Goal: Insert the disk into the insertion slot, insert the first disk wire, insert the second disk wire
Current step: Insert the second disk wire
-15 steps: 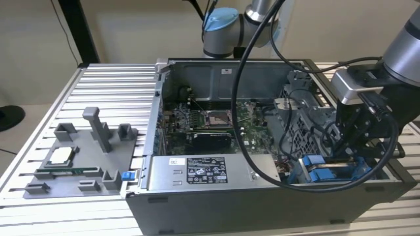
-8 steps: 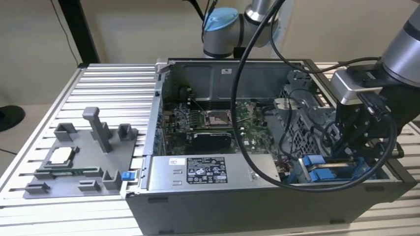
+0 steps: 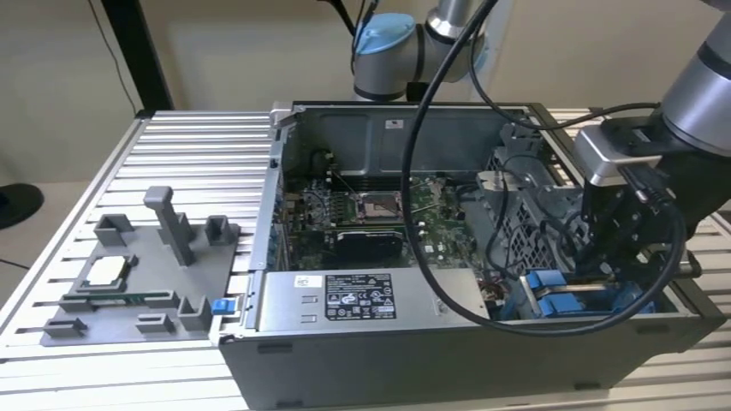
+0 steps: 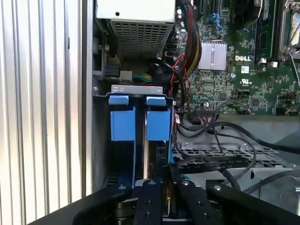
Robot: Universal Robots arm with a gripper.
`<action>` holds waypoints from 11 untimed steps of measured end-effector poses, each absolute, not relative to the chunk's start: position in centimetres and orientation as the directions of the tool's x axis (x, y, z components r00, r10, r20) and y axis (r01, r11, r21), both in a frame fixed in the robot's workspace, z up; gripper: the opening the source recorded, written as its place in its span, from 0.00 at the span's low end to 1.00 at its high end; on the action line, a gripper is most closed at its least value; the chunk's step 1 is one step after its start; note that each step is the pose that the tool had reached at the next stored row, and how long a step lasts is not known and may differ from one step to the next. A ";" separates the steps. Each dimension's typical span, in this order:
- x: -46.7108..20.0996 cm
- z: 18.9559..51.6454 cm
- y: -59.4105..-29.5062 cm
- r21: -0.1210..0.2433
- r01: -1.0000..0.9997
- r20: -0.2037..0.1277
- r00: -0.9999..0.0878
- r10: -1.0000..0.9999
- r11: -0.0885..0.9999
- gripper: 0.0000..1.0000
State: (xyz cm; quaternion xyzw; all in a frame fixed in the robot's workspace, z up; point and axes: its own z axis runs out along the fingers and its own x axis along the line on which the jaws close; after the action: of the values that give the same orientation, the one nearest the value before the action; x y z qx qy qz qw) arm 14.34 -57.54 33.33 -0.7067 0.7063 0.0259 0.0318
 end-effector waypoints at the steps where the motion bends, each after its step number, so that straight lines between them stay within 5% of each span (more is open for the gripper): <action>1: 14.3 33.4 -57.5 -0.008 -1.000 -0.081 0.001 -0.997 0.000 1.00; 11: 14.3 37.6 -57.5 -0.007 -1.000 -0.079 0.001 -0.997 0.000 1.00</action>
State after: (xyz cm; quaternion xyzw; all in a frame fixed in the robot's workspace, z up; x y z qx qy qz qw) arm 14.33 -57.55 37.62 -0.7067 0.7064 0.0253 0.0304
